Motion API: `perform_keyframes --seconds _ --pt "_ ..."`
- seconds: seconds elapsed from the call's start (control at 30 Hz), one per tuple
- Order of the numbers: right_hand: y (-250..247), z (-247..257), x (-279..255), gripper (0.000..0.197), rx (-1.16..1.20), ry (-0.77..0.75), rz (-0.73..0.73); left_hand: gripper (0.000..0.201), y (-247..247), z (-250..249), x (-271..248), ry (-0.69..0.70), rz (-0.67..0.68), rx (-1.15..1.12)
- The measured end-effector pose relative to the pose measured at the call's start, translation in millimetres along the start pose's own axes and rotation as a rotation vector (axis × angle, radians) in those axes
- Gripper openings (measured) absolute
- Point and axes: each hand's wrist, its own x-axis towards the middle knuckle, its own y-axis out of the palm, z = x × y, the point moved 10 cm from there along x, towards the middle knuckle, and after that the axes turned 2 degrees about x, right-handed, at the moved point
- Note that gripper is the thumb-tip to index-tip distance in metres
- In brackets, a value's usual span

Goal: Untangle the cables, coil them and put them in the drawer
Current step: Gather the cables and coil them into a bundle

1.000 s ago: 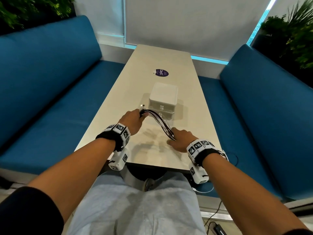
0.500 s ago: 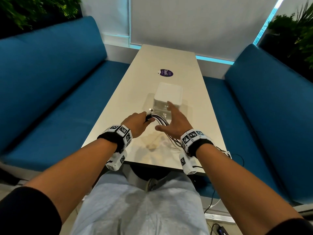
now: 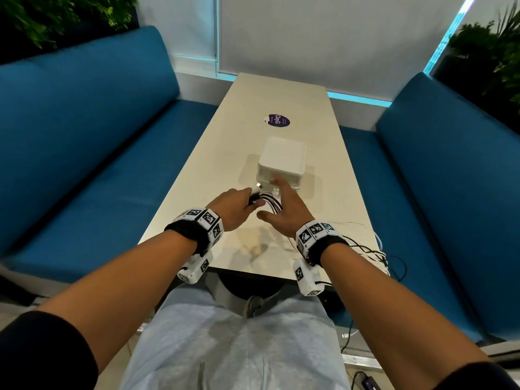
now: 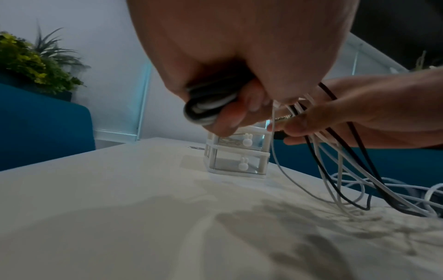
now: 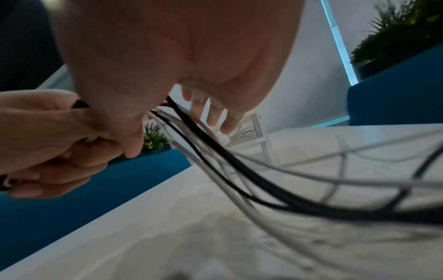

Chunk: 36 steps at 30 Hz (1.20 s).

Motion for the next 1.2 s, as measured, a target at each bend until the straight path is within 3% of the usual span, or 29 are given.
perform_keyframes --seconds 0.13,0.2,0.33,0.43,0.53,0.6,0.7,0.77,0.83,0.93,1.0,1.2 --pt "13 -4 -4 0.020 -0.065 0.087 0.145 0.037 -11 -1 -4 -0.003 -0.069 -0.081" --pt "9 -11 -9 0.020 -0.023 0.139 0.117 0.031 -22 8 -2 -0.055 -0.141 -0.152" --pt "2 -26 -21 0.039 -0.302 0.069 0.107 0.044 -34 32 2 -0.167 -0.250 -0.227" --pt "5 -25 -26 0.038 -0.339 0.060 0.142 0.038 -24 26 0 -0.193 -0.197 -0.339" --pt "9 -13 -26 0.030 -0.334 0.044 0.140 0.038 -6 9 -2 -0.212 -0.097 -0.597" --pt "14 -8 -29 0.029 -0.350 0.048 0.160 0.054 5 4 -2 -0.243 -0.060 -0.700" --pt "22 -2 -36 0.031 -0.385 0.054 0.202 0.108 19 0 -1 -0.295 -0.016 -0.637" --pt "30 7 -39 0.030 -0.452 0.026 0.252 0.118 31 -5 0 -0.310 0.033 -0.608" --pt "42 16 -39 0.025 -0.514 -0.035 0.307 0.105 36 -8 -1 -0.353 0.040 -0.612" --pt "46 24 -35 0.023 -0.572 -0.061 0.296 0.051 39 0 0 -0.441 -0.011 -0.719" --pt "49 25 -35 0.022 -0.589 -0.065 0.300 0.030 38 5 1 -0.461 -0.010 -0.762" --pt "48 26 -36 0.029 -0.449 -0.043 0.308 0.044 35 7 2 -0.443 0.074 -0.756"
